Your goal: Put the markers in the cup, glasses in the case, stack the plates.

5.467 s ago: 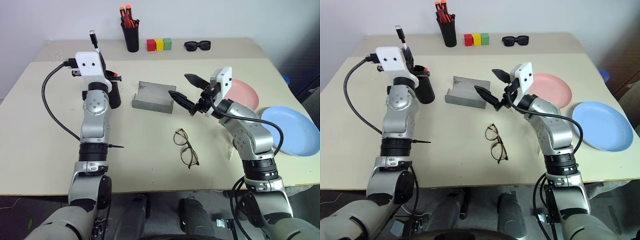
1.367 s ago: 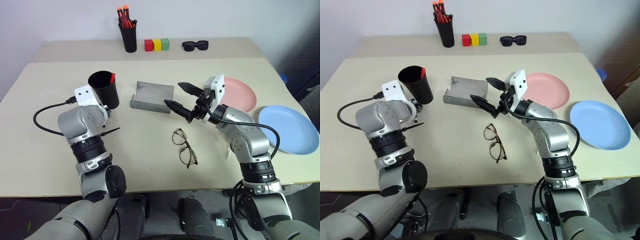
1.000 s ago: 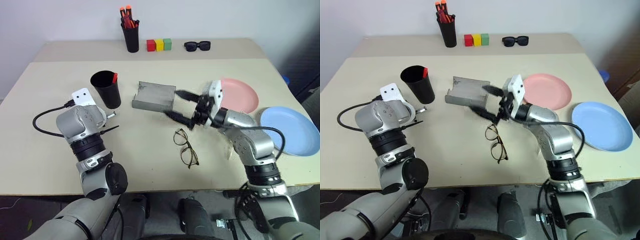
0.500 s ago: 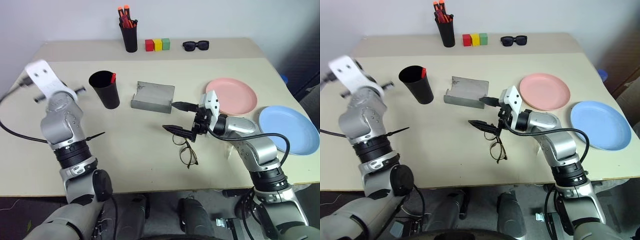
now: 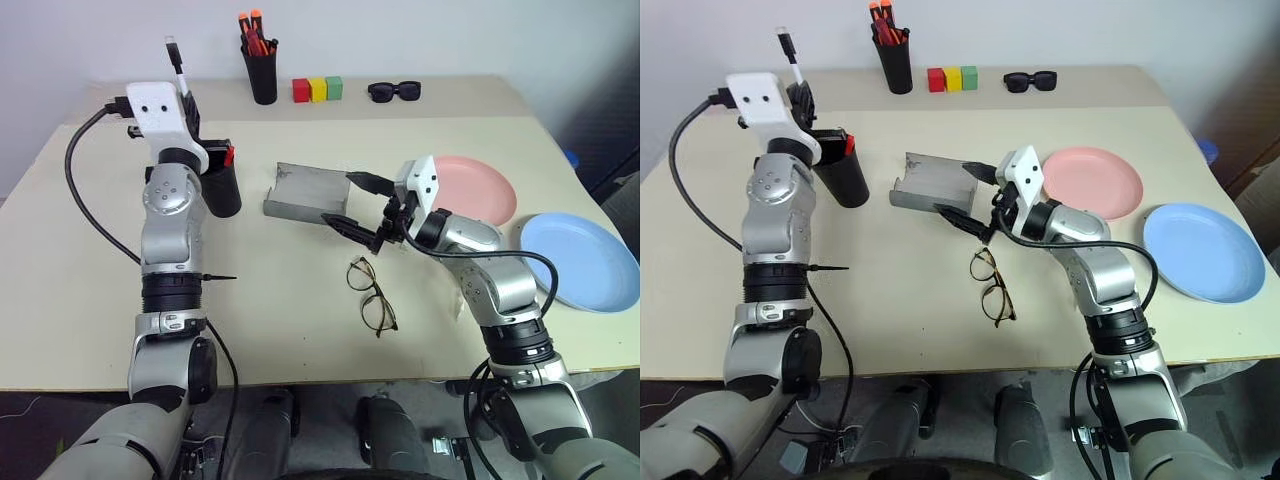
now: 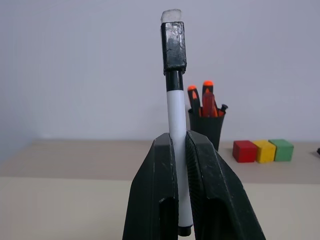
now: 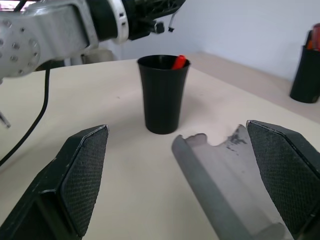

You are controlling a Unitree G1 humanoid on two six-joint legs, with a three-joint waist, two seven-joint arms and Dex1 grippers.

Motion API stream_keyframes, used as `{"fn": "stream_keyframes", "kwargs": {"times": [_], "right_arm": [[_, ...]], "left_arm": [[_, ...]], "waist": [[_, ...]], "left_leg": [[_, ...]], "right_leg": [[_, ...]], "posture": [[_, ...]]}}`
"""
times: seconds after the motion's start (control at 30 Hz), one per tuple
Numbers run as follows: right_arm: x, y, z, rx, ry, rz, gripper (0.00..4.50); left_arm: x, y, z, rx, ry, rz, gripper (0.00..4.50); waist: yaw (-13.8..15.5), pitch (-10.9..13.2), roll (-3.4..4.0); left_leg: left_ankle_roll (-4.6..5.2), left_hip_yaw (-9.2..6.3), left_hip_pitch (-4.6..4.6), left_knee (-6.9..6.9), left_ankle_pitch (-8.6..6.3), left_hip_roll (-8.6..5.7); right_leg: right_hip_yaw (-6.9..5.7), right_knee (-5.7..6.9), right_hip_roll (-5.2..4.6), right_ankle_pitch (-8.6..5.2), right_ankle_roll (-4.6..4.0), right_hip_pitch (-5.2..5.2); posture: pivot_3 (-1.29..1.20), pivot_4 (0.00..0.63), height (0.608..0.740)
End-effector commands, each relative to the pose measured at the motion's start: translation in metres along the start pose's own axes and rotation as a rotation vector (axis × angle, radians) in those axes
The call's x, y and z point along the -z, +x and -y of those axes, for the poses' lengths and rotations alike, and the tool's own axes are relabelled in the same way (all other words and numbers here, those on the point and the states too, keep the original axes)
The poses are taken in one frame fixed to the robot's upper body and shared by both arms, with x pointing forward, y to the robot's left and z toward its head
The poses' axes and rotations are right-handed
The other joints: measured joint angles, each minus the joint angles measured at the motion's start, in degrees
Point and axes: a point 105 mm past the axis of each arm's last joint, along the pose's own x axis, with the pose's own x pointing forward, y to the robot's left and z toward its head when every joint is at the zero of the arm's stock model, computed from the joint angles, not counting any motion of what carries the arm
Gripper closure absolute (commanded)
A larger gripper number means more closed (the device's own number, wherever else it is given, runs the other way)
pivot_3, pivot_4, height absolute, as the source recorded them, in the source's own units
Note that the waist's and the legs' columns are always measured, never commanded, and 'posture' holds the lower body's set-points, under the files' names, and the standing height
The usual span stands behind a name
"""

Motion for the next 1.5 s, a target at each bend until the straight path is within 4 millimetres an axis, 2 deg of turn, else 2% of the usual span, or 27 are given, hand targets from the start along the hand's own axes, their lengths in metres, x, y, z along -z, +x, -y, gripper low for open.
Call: {"fn": "stream_keyframes", "kwargs": {"times": [0.03,0.37,0.73,0.83,0.97,1.0,1.07,1.17,1.3,1.37,1.43,1.5], "right_arm": [[-0.023,-0.001,-0.002,0.008,-0.048,0.057,0.00],[-0.028,0.003,-0.002,0.015,-0.041,0.056,0.00],[-0.020,0.001,-0.002,0.004,-0.031,0.052,0.00],[-0.018,0.000,-0.001,0.004,-0.030,0.050,0.00],[-0.015,-0.001,-0.001,0.003,-0.029,0.048,0.00],[-0.015,-0.001,-0.001,0.002,-0.029,0.048,0.00],[-0.014,-0.001,-0.001,0.001,-0.028,0.047,0.00],[-0.013,-0.001,-0.001,-0.001,-0.027,0.047,0.00],[-0.011,-0.002,0.000,-0.001,-0.027,0.046,0.00],[-0.010,-0.004,0.001,0.002,-0.030,0.043,0.00],[-0.010,-0.008,0.005,0.007,-0.037,0.035,0.00],[-0.011,-0.012,0.008,0.013,-0.047,0.024,0.00]], "left_arm": [[-0.005,-0.004,-0.002,-0.028,0.031,0.046,4.44],[0.007,-0.021,0.003,-0.049,0.017,0.027,4.44],[0.010,-0.024,0.001,-0.069,0.024,0.017,4.44],[0.011,-0.024,0.001,-0.077,0.027,0.016,3.37],[0.011,-0.024,0.001,-0.077,0.028,0.016,1.38],[0.011,-0.024,0.000,-0.082,0.037,0.016,0.76],[0.011,-0.023,-0.002,-0.093,0.046,0.012,0.04],[0.010,-0.023,-0.003,-0.095,0.040,0.017,0.04],[-0.006,-0.020,0.009,-0.028,-0.018,0.074,0.04],[-0.023,-0.020,0.032,0.133,-0.065,0.127,0.04],[-0.038,-0.027,0.062,0.370,-0.082,0.152,0.04],[-0.041,-0.035,0.082,0.545,-0.080,0.119,0.04]], "waist": [[0.0,0.0,0.00],[0.2,0.0,0.00],[0.2,0.0,0.00],[0.2,0.0,0.00],[0.2,0.0,0.00],[0.2,0.0,0.00],[0.2,0.0,0.00],[0.2,0.0,0.00],[0.2,0.0,0.00],[0.2,0.0,0.00],[0.3,0.0,0.00],[0.4,0.0,0.00]], "left_leg": [[0.00,0.00,0.00,0.00,0.00,0.00],[0.00,-0.01,0.00,0.02,0.00,-0.01],[0.01,-0.01,0.00,0.02,0.00,0.00],[0.01,-0.01,0.00,0.02,0.00,-0.01],[0.01,-0.01,0.00,0.02,0.00,-0.01],[0.01,-0.01,0.00,0.02,0.00,-0.01],[0.01,-0.01,0.00,0.02,0.00,-0.01],[0.01,-0.01,0.00,0.02,0.00,-0.01],[0.01,-0.01,0.00,0.02,0.00,-0.01],[0.01,-0.01,0.00,0.02,0.00,-0.01],[0.00,-0.01,-0.01,0.02,0.00,-0.01],[0.00,0.00,-0.01,0.03,0.00,-0.01]], "right_leg": [[0.00,0.00,0.00,0.00,0.00,0.00],[0.00,0.00,0.00,0.00,0.00,0.02],[0.00,0.01,0.00,0.00,0.00,0.02],[0.00,0.01,0.00,0.00,0.00,0.02],[0.00,0.01,0.00,0.00,0.00,0.02],[0.00,0.01,0.00,0.00,0.00,0.02],[0.00,0.01,0.00,0.00,0.00,0.02],[0.00,0.01,0.00,0.00,0.00,0.02],[0.00,0.01,0.00,0.00,0.00,0.02],[0.00,0.01,0.00,0.00,0.00,0.02],[0.00,0.00,0.00,0.00,0.00,0.03],[-0.01,-0.01,0.00,0.00,0.00,0.04]], "posture": [[0.00,0.150,0.740],[0.00,0.150,0.740],[0.00,0.150,0.740],[0.00,0.150,0.740],[0.00,0.150,0.740],[0.00,0.150,0.740],[0.00,0.150,0.740],[0.00,0.150,0.740],[0.00,0.150,0.740],[0.00,0.150,0.740],[0.00,0.150,0.740],[0.00,0.150,0.740]]}}
